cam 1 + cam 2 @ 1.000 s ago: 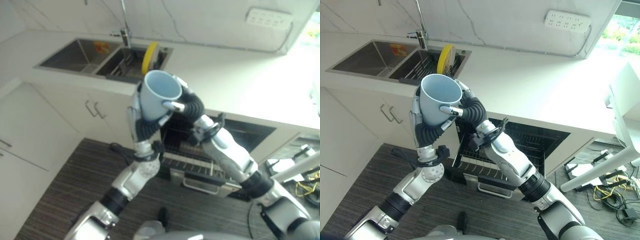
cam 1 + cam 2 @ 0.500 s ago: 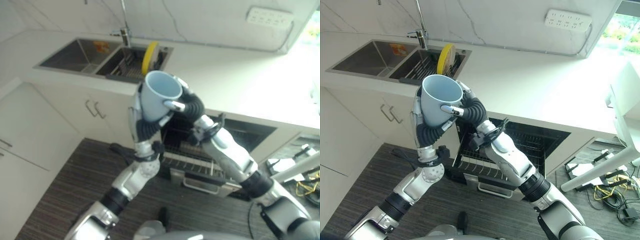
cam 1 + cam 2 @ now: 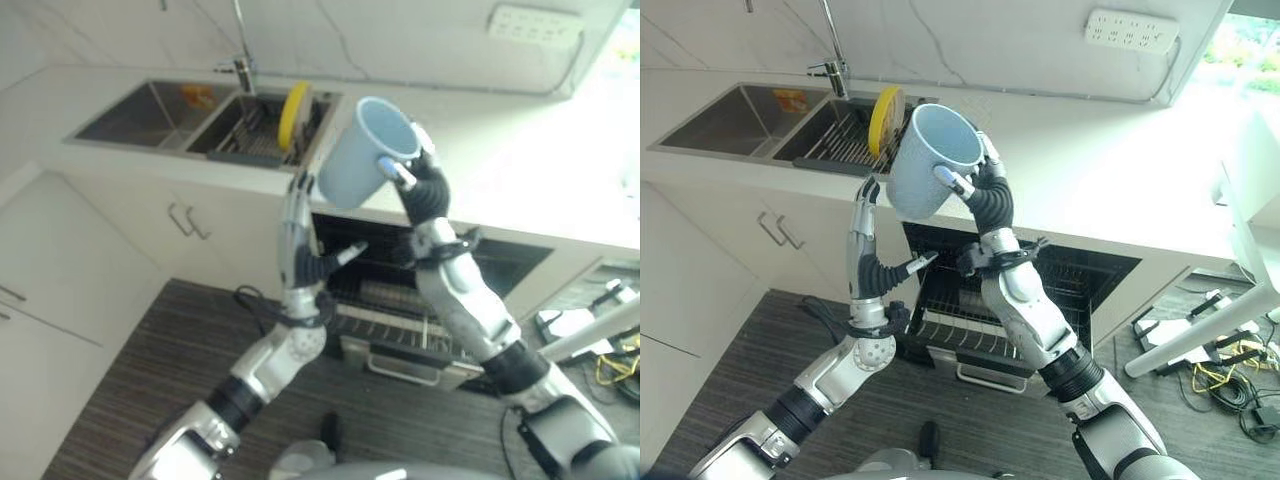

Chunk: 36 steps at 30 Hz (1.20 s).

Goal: Place the dishes in the dishwasher.

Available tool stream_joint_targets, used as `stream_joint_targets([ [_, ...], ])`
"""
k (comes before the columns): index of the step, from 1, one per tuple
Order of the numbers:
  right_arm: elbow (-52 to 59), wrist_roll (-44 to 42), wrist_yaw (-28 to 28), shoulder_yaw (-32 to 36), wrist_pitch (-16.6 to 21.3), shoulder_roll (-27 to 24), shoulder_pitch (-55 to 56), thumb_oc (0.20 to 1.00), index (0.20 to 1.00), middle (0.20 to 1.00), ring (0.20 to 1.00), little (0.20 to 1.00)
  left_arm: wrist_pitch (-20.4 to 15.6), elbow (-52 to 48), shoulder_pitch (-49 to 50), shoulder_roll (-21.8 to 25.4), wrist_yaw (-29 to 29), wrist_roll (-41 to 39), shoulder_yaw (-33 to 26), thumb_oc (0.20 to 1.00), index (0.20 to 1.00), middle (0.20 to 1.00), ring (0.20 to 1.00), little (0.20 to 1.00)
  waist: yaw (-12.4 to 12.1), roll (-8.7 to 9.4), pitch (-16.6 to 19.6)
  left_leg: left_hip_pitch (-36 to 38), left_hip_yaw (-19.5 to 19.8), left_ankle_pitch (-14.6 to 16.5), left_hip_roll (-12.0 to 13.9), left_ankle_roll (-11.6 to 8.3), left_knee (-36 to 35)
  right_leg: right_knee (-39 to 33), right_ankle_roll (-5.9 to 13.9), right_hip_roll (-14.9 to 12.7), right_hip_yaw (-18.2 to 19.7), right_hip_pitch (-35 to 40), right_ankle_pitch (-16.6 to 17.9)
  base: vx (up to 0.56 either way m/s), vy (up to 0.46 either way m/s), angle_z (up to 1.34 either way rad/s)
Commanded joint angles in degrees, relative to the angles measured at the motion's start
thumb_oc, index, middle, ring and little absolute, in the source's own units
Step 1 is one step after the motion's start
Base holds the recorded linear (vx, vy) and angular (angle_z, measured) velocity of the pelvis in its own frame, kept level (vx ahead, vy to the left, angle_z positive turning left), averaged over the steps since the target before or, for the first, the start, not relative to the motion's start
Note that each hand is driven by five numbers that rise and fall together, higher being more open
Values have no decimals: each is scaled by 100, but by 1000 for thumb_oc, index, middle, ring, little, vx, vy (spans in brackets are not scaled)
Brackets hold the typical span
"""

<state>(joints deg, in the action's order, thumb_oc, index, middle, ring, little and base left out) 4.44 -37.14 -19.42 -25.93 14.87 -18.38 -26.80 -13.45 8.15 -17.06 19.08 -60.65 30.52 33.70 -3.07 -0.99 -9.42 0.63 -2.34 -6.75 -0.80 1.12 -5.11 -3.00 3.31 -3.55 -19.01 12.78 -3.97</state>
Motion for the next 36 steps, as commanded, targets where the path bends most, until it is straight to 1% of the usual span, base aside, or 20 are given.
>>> stream_joint_targets([
  [1, 175, 91, -87, 169, 628, 225, -304, 200, 200, 200, 200, 200, 15, 124, -344, 3, -141, 299, 68, 1000, 1000, 1000, 1000, 1000, 10, 77, 73, 656, -168, 970, 700, -456, 193, 328, 334, -543, 383, -330, -132, 16, 7, -5],
  [5, 173, 81, -11, 300, 789, 153, -91, 200, 200, 200, 200, 200, 2, 181, -295, 22, -191, 322, 9, 1000, 1000, 1000, 1000, 1000, 88, 73, 72, 696, -223, 966, 702, -445, 163, 305, 340, -533, 420, -329, -115, 14, 6, -9],
  [7, 225, 101, 120, 394, 847, 78, 90, 200, 200, 200, 200, 200, -108, 168, -227, 50, -42, 234, -52, 1000, 1000, 1000, 1000, 1000, 135, 73, 79, 717, -260, 969, 703, -439, 149, 295, 353, -532, 443, -332, -107, 11, 7, -13],
  [8, 246, 136, 188, 446, 868, 36, 221, 200, 200, 200, 200, 200, -361, 163, -200, 64, 190, 217, -84, 1000, 1000, 1000, 1000, 1000, 180, 72, 86, 735, -297, 966, 707, -433, 128, 288, 363, -526, 466, -343, -99, 9, 11, -6],
  [9, 267, 121, 255, 491, 869, -10, 328, 200, 200, 200, 200, 200, -524, 143, -181, 81, 479, 144, -86, 1000, 1000, 1000, 1000, 1000, 222, 71, 94, 747, -331, 961, 713, -427, 115, 284, 371, -523, 492, -354, -89, 13, 17, -6],
  [12, 295, 36, 600, 678, 914, -169, 770, 200, 200, 200, 200, 200, -782, 118, -70, 263, 1304, 6, -71, 1000, 1000, 1000, 1000, 1000, 376, 54, 115, 770, -435, 960, 733, -423, 88, 270, 411, -510, 588, -403, -57, 9, 23, -14],
  [14, 283, 26, 818, 776, 880, -274, 1019, 200, 200, 200, 200, 200, -900, 160, 4, 402, 1881, -177, -68, 1000, 1000, 1000, 1000, 1000, 452, 39, 124, 776, -498, 955, 749, -421, 81, 278, 428, -505, 633, -436, -52, 6, 27, -12],
  [15, 246, 8, 965, 851, 845, -346, 1192, 200, 200, 200, 200, 200, -901, 221, 64, 513, 2325, -234, -53, 1000, 1000, 1000, 1000, 1000, 518, 22, 133, 784, -547, 945, 761, -420, 72, 280, 441, -500, 673, -457, -44, 16, 37, -14],
  [16, 219, -32, 1069, 912, 844, -399, 1325, 200, 200, 200, 200, 200, -925, 277, 112, 609, 2577, -279, -51, 1000, 1000, 1000, 1000, 1000, 559, 9, 138, 788, -581, 937, 769, -420, 67, 279, 449, -497, 698, -469, -37, 28, 49, -25],
  [17, 117, -125, 1195, 1004, 860, -468, 1511, 200, 200, 200, 200, 200, -917, 379, 202, 758, 3068, -361, -45, 1000, 1000, 1000, 1000, 1000, 627, -11, 146, 796, -640, 927, 784, -421, 63, 271, 466, -500, 729, -484, -27, 26, 42, -28],
  [20, -142, -144, 1473, 1195, 931, -564, 1774, 200, 200, 200, 200, 200, -967, 620, 379, 1044, 3733, -384, -64, 1000, 1000, 1000, 1000, 1000, 724, -57, 154, 790, -728, 899, 813, -433, 66, 279, 490, -511, 758, -516, -28, 32, 40, -20],
  [23, -374, -104, 1661, 1379, 855, -682, 1911, 200, 200, 200, 200, 200, -920, 851, 555, 1335, 4514, -308, -62, 1000, 1000, 1000, 1000, 1000, 805, -112, 138, 767, -780, 869, 833, -443, 83, 336, 507, -521, 776, -553, -55, 46, 39, -11],
  [24, -397, -78, 1662, 1395, 848, -694, 1917, 200, 200, 200, 200, 200, -893, 874, 564, 1361, 4655, -318, -55, 1000, 1000, 1000, 1000, 1000, 809, -115, 137, 763, -783, 866, 834, -445, 86, 346, 508, -522, 777, -560, -60, 49, 49, -9],
  [26, -639, 60, 1835, 1543, 794, -916, 1882, 200, 200, 200, 200, 200, -910, 981, 657, 1615, 5242, -291, 9, 1000, 1000, 1000, 1000, 1000, 854, -169, 90, 725, -827, 830, 864, -457, 117, 453, 515, -545, 750, -615, -115, 46, 55, -5],
  [28, -858, 49, 1892, 1627, 731, -1108, 1735, 200, 200, 200, 200, 200, -741, 959, 600, 1845, 5633, -397, 119, 1000, 1000, 1000, 1000, 1000, 854, -196, 41, 655, -828, 825, 871, -467, 179, 518, 517, -570, 724, -666, -145, 17, 19, 0],
  [32, -1106, 35, 2017, 1760, 446, -1441, 1459, 200, 200, 200, 200, 200, -532, 888, 432, 2202, 6148, -585, 247, 1000, 1000, 1000, 1000, 1000, 835, -240, -77, 517, -769, 851, 853, -483, 327, 621, 517, -612, 729, -786, -170, 0, 0, 0],
  [34, -1279, -55, 2131, 1789, 256, -1589, 1317, 200, 200, 200, 200, 200, -421, 826, 351, 2315, 6346, -760, 303, 1000, 1000, 1000, 1000, 1000, 818, -277, -146, 434, -731, 872, 836, -496, 436, 666, 504, -633, 734, -855, -172, 0, 0, 0],
  [35, -1400, -59, 2192, 1779, 127, -1654, 1206, 200, 200, 200, 200, 200, -308, 765, 321, 2373, 6514, -929, 315, 1000, 1000, 1000, 1000, 1000, 799, -307, -197, 385, -699, 895, 822, -504, 518, 702, 491, -639, 741, -896, -178, -38, 9, 4],
  [36, -1444, -33, 2183, 1756, 76, -1679, 1137, 200, 200, 200, 200, 200, -254, 742, 289, 2401, 6592, -1086, 341, 1000, 1000, 1000, 1000, 1000, 791, -319, -223, 358, -685, 897, 815, -513, 552, 718, 489, -643, 746, -917, -176, -65, -2, 7],
])
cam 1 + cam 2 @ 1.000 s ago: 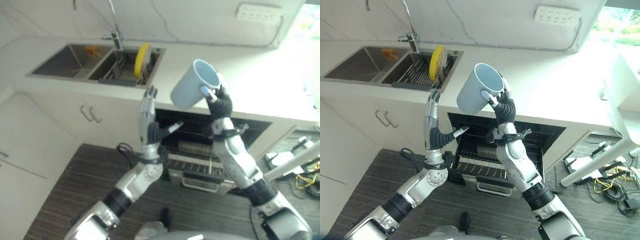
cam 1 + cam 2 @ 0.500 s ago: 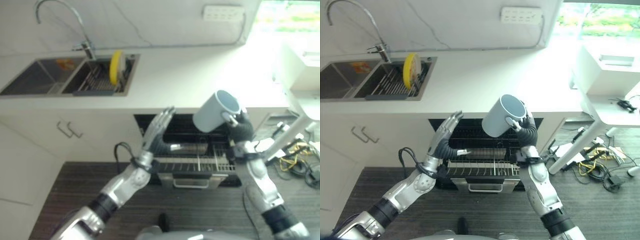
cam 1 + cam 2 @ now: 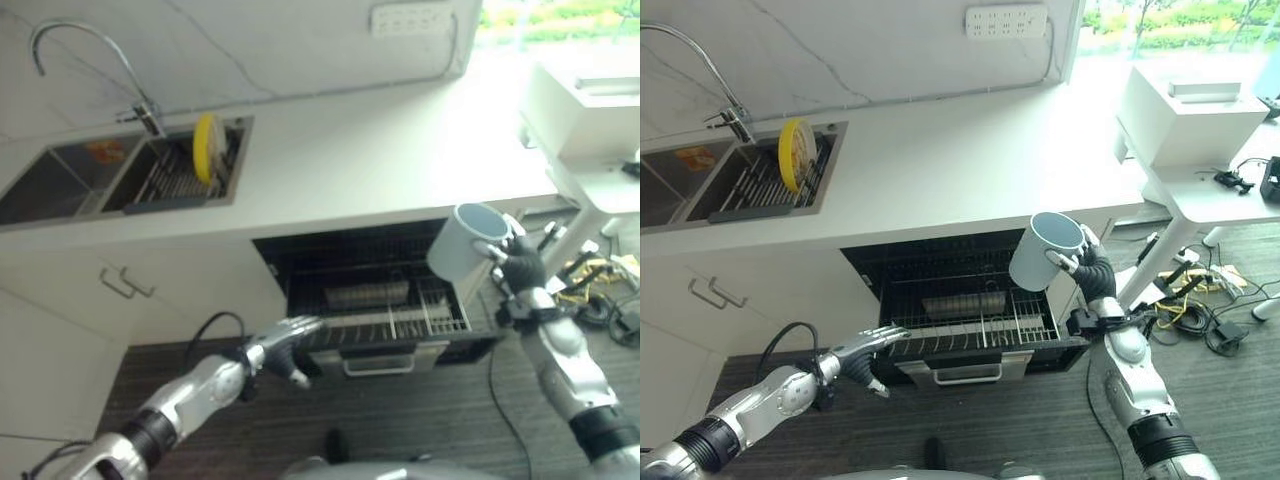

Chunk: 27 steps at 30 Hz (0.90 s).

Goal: Place the dishes in the dishwasher.

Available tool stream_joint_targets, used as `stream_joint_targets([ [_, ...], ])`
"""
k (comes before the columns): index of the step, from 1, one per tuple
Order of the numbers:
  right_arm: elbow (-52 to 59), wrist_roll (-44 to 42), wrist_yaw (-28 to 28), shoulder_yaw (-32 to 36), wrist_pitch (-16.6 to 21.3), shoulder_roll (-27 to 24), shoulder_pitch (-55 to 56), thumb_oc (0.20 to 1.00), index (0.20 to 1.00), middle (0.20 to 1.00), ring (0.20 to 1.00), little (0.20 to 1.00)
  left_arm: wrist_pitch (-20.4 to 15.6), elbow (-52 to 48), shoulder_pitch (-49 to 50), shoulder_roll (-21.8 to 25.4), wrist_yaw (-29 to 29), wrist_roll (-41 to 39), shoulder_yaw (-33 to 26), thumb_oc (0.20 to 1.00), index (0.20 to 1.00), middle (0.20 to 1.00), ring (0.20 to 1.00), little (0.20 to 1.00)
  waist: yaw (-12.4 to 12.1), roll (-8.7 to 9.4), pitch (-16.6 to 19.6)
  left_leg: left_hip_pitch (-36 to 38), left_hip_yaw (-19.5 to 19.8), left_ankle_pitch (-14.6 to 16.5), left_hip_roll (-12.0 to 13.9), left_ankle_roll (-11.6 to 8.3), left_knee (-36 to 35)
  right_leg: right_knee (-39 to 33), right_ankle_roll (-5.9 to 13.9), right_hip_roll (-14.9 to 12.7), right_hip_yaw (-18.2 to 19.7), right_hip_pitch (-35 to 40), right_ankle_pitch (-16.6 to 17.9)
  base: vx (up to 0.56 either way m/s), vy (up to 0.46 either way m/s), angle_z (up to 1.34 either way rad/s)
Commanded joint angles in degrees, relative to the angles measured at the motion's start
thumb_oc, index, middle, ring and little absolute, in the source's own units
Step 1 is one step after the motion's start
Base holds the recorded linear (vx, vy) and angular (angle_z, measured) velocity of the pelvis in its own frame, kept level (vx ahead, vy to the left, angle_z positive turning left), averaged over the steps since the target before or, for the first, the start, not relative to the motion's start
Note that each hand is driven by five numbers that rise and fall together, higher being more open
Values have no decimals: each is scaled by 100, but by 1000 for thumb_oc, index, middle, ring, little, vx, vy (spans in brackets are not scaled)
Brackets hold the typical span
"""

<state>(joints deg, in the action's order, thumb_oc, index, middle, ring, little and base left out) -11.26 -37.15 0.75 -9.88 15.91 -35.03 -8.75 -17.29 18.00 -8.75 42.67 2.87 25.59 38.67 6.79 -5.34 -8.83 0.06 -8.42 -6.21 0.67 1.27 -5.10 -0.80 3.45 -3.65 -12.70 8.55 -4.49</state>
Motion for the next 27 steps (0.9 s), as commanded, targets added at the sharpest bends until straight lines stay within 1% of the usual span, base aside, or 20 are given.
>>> stream_joint_targets([
  [1, 64, -22, 159, 129, -77, -74, -760, 200, 200, 200, 200, 200, 223, -275, -574, 94, 367, -924, -146, 1000, 1000, 1000, 1000, 1000, -208, 98, -338, 365, -50, 841, 669, -537, 603, 538, 467, -639, 121, -536, -127, -92, -13, 8],
  [2, 11, -6, 140, 108, -99, -123, -826, 200, 200, 200, 200, 200, 337, -307, -595, 103, 537, -1236, -165, 1000, 1000, 1000, 1000, 1000, -223, 77, -399, 321, -24, 832, 672, -542, 647, 586, 457, -643, 131, -581, -132, -111, -9, 4],
  [3, -48, 6, 137, 102, -116, -158, -903, 200, 200, 200, 200, 200, 369, -309, -612, 77, 678, -1312, -185, 1000, 1000, 1000, 1000, 1000, -230, 51, -455, 284, -13, 831, 677, -544, 679, 628, 446, -645, 136, -617, -149, -91, 49, 9],
  [4, -247, 126, 189, 154, -271, -257, -1027, 200, 200, 200, 200, 200, 306, -416, -468, 74, 1054, -1245, -155, 1000, 1000, 1000, 1000, 1000, -232, -86, -563, 270, 49, 804, 655, -563, 684, 696, 428, -654, 167, -644, -196, -41, 60, 11],
  [5, -269, 134, 186, 156, -285, -272, -1018, 200, 200, 200, 200, 200, 313, -435, -431, 81, 1100, -1251, -159, 1000, 1000, 1000, 1000, 1000, -234, -103, -564, 281, 55, 796, 650, -564, 672, 692, 427, -656, 164, -632, -200, 33, 82, 14],
  [6, -329, 187, 159, 176, -294, -294, -945, 200, 200, 200, 200, 200, 343, -556, -273, 99, 1170, -1198, -188, 1000, 1000, 1000, 1000, 1000, -247, -159, -555, 322, 79, 778, 628, -566, 631, 676, 439, -672, 153, -588, -207, 58, 34, 9],
  [10, -562, 370, 136, 194, -346, -324, -801, 200, 200, 200, 200, 200, 496, -727, 11, 186, 1127, -1178, -249, 1000, 1000, 1000, 1000, 1000, -296, -265, -513, 383, 124, 743, 558, -564, 525, 662, 469, -739, 89, -524, -219, 86, 46, 10],
  [13, -962, 469, 258, 228, -254, -356, -854, 200, 200, 200, 200, 200, 471, -713, 39, 251, 940, -1123, -264, 1000, 1000, 1000, 1000, 1000, -339, -332, -556, 340, 151, 726, 505, -553, 496, 712, 486, -778, 68, -561, -243, -5, 43, 15],
  [15, -1215, 500, 298, 244, -262, -374, -945, 200, 200, 200, 200, 200, 392, -662, 11, 304, 812, -1046, -262, 1000, 1000, 1000, 1000, 1000, -368, -359, -610, 289, 180, 706, 466, -545, 490, 762, 486, -796, 63, -600, -257, -66, 26, 6],
  [17, -1408, 504, 304, 251, -212, -371, -1001, 200, 200, 200, 200, 200, 256, -597, -23, 331, 789, -957, -293, 1000, 1000, 1000, 1000, 1000, -401, -367, -651, 261, 201, 700, 445, -533, 471, 772, 487, -804, 42, -624, -257, -77, 0, 3],
  [20, -1744, 567, 297, 247, -97, -323, -1059, 200, 200, 200, 200, 200, -31, -495, 12, 362, 572, -699, -314, 1000, 1000, 1000, 1000, 1000, -455, -391, -688, 258, 224, 686, 417, -527, 447, 751, 490, -814, 14, -603, -247, -24, 9, 11],
  [21, -1774, 578, 284, 257, -85, -310, -1058, 200, 200, 200, 200, 200, -69, -499, 27, 375, 510, -622, -323, 1000, 1000, 1000, 1000, 1000, -462, -392, -695, 251, 236, 688, 412, -522, 448, 759, 491, -816, 16, -608, -249, -36, -3, 6],
  [23, -1906, 602, 283, 280, -25, -278, -1054, 200, 200, 200, 200, 200, -134, -462, 52, 403, 252, -447, -317, 1000, 1000, 1000, 1000, 1000, -486, -382, -703, 228, 274, 700, 399, -517, 469, 785, 481, -806, 18, -618, -265, -10, -4, 2],
  [24, -2050, 625, 258, 286, 11, -241, -1077, 200, 200, 200, 200, 200, -196, -421, 106, 388, -189, -139, -336, 1000, 1000, 1000, 1000, 1000, -520, -370, -711, 220, 311, 716, 391, -515, 494, 795, 470, -793, 24, -611, -281, 0, 0, 0],
  [26, -2119, 632, 239, 299, 37, -219, -1034, 200, 200, 200, 200, 200, -156, -389, 177, 348, -665, 4, -416, 1000, 1000, 1000, 1000, 1000, -550, -351, -706, 231, 324, 719, 397, -510, 498, 793, 450, -771, 23, -588, -295, 31, -33, 4],
  [27, -2142, 631, 239, 313, 58, -206, -1011, 200, 200, 200, 200, 200, -152, -396, 192, 331, -786, 68, -447, 1000, 1000, 1000, 1000, 1000, -558, -345, -704, 232, 326, 723, 399, -510, 499, 785, 446, -766, 20, -578, -296, 40, -38, 4],
])
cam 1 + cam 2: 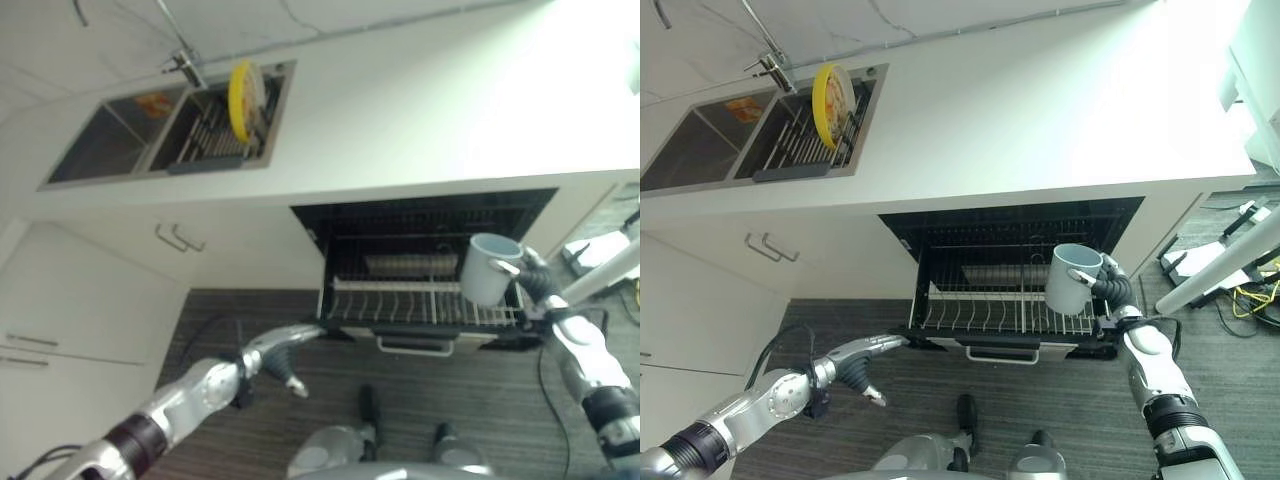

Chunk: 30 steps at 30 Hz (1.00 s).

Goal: Place the dishes in the dishwasher.

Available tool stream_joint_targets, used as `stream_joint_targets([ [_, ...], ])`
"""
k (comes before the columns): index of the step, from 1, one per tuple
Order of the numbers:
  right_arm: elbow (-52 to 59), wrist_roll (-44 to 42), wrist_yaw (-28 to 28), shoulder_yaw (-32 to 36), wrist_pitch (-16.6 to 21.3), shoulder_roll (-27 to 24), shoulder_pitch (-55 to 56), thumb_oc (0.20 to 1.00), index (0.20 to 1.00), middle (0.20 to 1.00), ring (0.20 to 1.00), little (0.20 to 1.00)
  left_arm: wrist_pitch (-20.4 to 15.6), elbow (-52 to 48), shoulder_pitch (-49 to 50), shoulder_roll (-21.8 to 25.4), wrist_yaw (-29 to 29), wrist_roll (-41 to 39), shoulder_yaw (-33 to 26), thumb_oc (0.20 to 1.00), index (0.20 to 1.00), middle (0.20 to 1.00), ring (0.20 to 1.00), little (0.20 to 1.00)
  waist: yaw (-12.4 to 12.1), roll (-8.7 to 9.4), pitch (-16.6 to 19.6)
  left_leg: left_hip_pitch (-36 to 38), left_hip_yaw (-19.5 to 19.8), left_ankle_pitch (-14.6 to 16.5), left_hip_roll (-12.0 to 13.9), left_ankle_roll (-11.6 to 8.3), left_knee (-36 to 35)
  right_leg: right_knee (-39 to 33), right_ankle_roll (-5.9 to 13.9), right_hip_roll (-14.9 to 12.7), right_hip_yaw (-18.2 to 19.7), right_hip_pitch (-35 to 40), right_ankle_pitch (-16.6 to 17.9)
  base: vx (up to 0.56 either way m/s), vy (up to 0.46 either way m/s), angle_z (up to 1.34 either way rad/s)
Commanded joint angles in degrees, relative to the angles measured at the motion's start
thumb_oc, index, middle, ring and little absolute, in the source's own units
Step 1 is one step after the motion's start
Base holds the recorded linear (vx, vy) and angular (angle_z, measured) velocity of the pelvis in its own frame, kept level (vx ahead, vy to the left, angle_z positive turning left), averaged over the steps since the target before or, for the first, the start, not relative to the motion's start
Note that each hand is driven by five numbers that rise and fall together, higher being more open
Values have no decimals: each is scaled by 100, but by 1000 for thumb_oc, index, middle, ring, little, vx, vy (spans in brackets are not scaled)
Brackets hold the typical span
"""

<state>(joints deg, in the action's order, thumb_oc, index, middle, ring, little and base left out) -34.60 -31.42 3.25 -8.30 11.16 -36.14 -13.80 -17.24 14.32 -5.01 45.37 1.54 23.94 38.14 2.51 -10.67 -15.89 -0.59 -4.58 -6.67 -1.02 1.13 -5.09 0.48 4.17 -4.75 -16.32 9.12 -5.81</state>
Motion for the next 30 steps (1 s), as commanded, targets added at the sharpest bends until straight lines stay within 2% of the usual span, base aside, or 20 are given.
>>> stream_joint_targets([
  [1, 172, 54, -12, 172, 545, -82, -497, 200, 200, 200, 200, 200, -172, -34, -178, 51, -815, 302, -424, 1000, 1000, 1000, 1000, 1000, -139, 199, -2, 293, -48, 772, 570, -497, 502, 653, 373, -651, 381, -631, -162, 32, -36, 2],
  [5, 112, 17, -47, 149, 621, 13, -525, 200, 200, 200, 200, 200, -246, 106, -304, -29, -1360, 551, -481, 1000, 1000, 1000, 1000, 1000, -160, 271, -91, 239, -56, 771, 608, -492, 534, 679, 366, -641, 359, -676, -146, -4, -66, 1],
  [9, 104, -14, -124, 50, 637, 124, -642, 200, 200, 200, 200, 200, -302, 299, -589, -158, -1565, 678, -406, 1000, 1000, 1000, 1000, 1000, -143, 356, -220, 145, -67, 774, 647, -494, 596, 704, 373, -632, 376, -765, -112, -28, -64, -2],
  [19, 87, -159, -334, -148, 704, 252, -1070, 200, 200, 200, 200, 200, -169, 565, -1314, -332, -1437, 669, 18, 1000, 1000, 1000, 1000, 1000, -19, 428, -679, -210, -79, 739, 635, -460, 752, 862, 348, -592, 568, -1160, -47, -48, -42, -4],
  [24, 71, -257, -401, -159, 672, 279, -1338, 200, 200, 200, 200, 200, -268, 675, -1624, -373, -722, 274, 213, 1000, 1000, 1000, 1000, 1000, 36, 400, -925, -427, -80, 733, 596, -425, 875, 996, 325, -587, 683, -1423, -6, -74, -5, -7],
  [25, 70, -230, -399, -151, 661, 276, -1384, 200, 200, 200, 200, 200, -256, 659, -1655, -377, -439, 227, 271, 1000, 1000, 1000, 1000, 1000, 52, 384, -954, -452, -91, 733, 590, -423, 890, 1015, 320, -592, 696, -1462, -3, -47, 30, -2],
  [26, 65, -208, -384, -158, 634, 260, -1447, 200, 200, 200, 200, 200, -158, 634, -1686, -341, -25, 52, 364, 1000, 1000, 1000, 1000, 1000, 77, 361, -988, -481, -105, 731, 582, -429, 915, 1031, 320, -602, 713, -1499, 3, -33, 35, -3],
  [30, 82, -65, -397, -117, 503, 194, -1565, 200, 200, 200, 200, 200, 22, 461, -1725, -256, 789, -322, 471, 1000, 1000, 1000, 1000, 1000, 111, 263, -1045, -506, -144, 737, 547, -434, 951, 1071, 311, -639, 710, -1542, -8, -8, 57, -8],
])
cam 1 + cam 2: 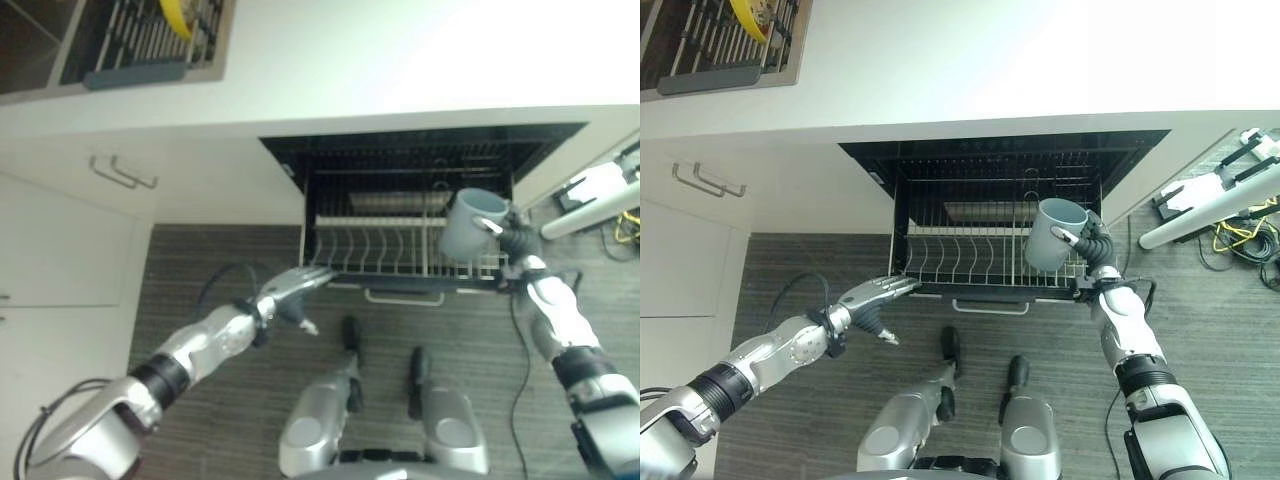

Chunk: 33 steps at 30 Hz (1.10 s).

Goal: Place the dishes in the dishwasher.

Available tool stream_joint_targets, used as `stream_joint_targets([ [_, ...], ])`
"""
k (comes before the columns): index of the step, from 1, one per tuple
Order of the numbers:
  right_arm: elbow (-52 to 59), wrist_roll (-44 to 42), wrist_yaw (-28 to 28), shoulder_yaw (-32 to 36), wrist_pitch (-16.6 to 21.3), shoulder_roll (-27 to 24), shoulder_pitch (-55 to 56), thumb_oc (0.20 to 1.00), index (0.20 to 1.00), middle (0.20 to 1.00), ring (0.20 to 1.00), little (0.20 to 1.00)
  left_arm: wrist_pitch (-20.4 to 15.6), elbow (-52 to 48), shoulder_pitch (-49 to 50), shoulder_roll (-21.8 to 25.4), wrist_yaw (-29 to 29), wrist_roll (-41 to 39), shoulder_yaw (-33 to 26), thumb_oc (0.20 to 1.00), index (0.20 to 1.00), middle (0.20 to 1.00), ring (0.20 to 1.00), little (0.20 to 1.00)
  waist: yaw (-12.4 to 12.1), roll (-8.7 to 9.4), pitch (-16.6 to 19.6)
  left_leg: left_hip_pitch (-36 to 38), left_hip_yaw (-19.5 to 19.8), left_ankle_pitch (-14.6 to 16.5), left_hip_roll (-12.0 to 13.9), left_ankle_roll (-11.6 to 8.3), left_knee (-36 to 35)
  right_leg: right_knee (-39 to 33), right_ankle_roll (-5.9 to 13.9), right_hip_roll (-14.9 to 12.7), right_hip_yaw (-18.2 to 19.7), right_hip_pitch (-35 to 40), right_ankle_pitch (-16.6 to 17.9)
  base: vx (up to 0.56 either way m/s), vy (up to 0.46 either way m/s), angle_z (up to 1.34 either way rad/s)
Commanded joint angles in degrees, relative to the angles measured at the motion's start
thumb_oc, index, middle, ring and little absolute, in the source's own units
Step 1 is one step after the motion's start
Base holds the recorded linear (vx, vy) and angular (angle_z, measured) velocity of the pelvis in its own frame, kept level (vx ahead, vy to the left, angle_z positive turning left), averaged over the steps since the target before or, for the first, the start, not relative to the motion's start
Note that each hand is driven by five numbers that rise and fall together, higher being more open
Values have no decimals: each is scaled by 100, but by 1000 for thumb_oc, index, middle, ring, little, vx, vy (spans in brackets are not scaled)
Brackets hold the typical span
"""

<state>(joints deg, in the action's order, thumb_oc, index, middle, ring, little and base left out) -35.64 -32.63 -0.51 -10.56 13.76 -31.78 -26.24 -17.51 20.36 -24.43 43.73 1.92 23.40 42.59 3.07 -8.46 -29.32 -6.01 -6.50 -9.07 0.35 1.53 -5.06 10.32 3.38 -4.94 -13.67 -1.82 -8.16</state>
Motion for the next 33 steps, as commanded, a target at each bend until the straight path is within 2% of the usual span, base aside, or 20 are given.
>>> stream_joint_targets([
  [1, 176, 84, -22, 133, 231, -262, -327, 200, 200, 200, 200, 200, 92, -206, 219, -60, 875, -371, 30, 1000, 1000, 1000, 1000, 1000, 60, 18, 292, 29, 43, 981, 401, -476, 963, 107, 390, -634, 443, -459, 221, 3, 63, -10],
  [6, 69, 253, -125, 335, 38, -403, -427, 200, 200, 200, 200, 200, 332, -668, 213, 153, 1571, -691, -110, 1000, 1000, 1000, 1000, 1000, 40, -125, 275, 38, 8, 1011, 361, -476, 1010, 155, 373, -715, 375, -443, 188, 9, 35, -1],
  [11, -293, 107, -213, 562, -141, -563, -738, 200, 200, 200, 200, 200, 320, -984, 169, 311, 1948, -767, -176, 1000, 1000, 1000, 1000, 1000, -30, -275, 245, 41, 14, 1019, 312, -478, 1001, 218, 376, -796, 283, -457, 163, -3, 3, 1],
  [17, -797, 411, -268, 494, -326, -616, -1381, 200, 200, 200, 200, 200, 262, -1035, 53, 333, 1985, -782, -95, 1000, 1000, 1000, 1000, 1000, -111, -419, 224, 73, -5, 996, 259, -478, 945, 273, 364, -862, 221, -470, 140, 12, 37, 3],
  [22, -1221, 715, -377, 367, -800, -797, -2035, 200, 200, 200, 200, 200, 292, -1173, -92, 418, 2062, -843, -23, 1000, 1000, 1000, 1000, 1000, -196, -541, 178, 19, 22, 973, 202, -466, 936, 384, 358, -920, 180, -560, 117, -18, 33, 4],
  [25, -1588, 879, -316, 173, -949, -862, -2455, 200, 200, 200, 200, 200, 302, -1231, -152, 391, 2030, -715, 80, 1000, 1000, 1000, 1000, 1000, -244, -640, 125, -22, 42, 954, 164, -467, 939, 476, 351, -963, 167, -640, 97, -12, 61, 5],
  [30, -1888, 1215, -422, -90, -1153, -809, -2934, 200, 200, 200, 200, 200, 317, -1531, -260, 446, 1979, -629, 89, 1000, 1000, 1000, 1000, 1000, -297, -780, -41, -124, 109, 899, 95, -438, 907, 625, 351, -1001, 229, -836, 94, -27, 44, 2],
  [33, -2233, 1216, -370, -153, -1165, -828, -3102, 200, 200, 200, 200, 200, 457, -1794, -362, 490, 1996, -630, 61, 1000, 1000, 1000, 1000, 1000, -357, -842, -48, -309, 129, 875, 84, -424, 929, 720, 348, -1012, 265, -1077, 113, -33, 15, 3],
])
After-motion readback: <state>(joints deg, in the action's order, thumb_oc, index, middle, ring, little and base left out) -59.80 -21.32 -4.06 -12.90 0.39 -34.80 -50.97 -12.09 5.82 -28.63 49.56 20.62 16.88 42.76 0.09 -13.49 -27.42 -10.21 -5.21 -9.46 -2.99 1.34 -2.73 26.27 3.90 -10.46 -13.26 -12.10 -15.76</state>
